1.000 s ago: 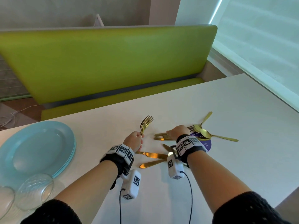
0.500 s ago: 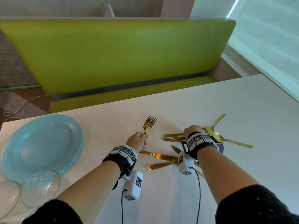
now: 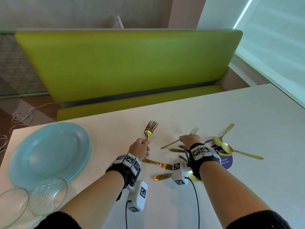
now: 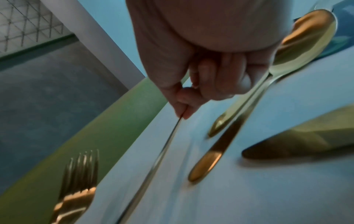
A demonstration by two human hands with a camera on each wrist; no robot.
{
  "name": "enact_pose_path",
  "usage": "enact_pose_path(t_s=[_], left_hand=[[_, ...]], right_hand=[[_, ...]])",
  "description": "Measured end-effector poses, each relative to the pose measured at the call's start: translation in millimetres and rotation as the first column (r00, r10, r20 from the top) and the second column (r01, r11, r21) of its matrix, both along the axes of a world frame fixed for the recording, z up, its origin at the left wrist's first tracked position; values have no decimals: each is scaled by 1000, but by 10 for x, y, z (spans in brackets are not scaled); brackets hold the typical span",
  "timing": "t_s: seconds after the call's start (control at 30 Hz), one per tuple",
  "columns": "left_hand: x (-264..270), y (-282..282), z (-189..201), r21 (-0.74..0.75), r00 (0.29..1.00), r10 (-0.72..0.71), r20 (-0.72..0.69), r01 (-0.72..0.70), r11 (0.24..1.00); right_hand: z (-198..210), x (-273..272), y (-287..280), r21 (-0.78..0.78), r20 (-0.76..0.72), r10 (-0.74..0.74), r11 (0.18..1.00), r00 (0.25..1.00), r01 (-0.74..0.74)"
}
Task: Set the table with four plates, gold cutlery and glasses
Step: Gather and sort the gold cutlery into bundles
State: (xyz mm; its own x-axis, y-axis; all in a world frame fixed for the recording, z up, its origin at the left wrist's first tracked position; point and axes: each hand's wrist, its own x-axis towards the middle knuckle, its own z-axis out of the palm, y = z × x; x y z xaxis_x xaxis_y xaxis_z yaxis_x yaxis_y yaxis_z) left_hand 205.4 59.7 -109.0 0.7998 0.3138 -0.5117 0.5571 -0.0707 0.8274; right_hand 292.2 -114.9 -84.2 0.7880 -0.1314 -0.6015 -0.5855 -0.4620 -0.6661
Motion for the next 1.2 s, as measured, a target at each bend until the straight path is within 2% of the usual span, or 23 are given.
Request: enact_pose_path(t_s=[0.13, 0.27, 0.33, 0.57, 0.83, 1.07, 1.2], left_hand=[[-26, 16, 72, 19, 1000, 22, 11, -22, 1000], [-73, -69, 176, -42, 1000, -29, -11, 29, 999], [-103, -128, 251, -69, 997, -83, -4, 82, 994], [-265, -323, 462, -200, 979, -200, 26, 201, 959], [-438, -469, 464, -225, 963, -269, 3, 263, 938], [-547, -580, 459, -164, 936, -351, -31, 342, 925], [-521, -644, 438, -118, 947, -321, -17, 317, 941]], right_hand=[[161, -163, 162, 46, -12, 154, 987, 988, -154], [238, -383, 273, 48, 21, 353, 934, 935, -354], [267, -479, 299, 52, 25, 402, 914, 915, -403], [356, -749, 235, 60, 54, 413, 908, 909, -415], [303, -972, 65, -148, 112, 476, 876, 872, -459], [268, -1061, -79, -284, 57, 457, 860, 888, -425], [250, -1071, -169, -256, 72, 407, 890, 911, -377]])
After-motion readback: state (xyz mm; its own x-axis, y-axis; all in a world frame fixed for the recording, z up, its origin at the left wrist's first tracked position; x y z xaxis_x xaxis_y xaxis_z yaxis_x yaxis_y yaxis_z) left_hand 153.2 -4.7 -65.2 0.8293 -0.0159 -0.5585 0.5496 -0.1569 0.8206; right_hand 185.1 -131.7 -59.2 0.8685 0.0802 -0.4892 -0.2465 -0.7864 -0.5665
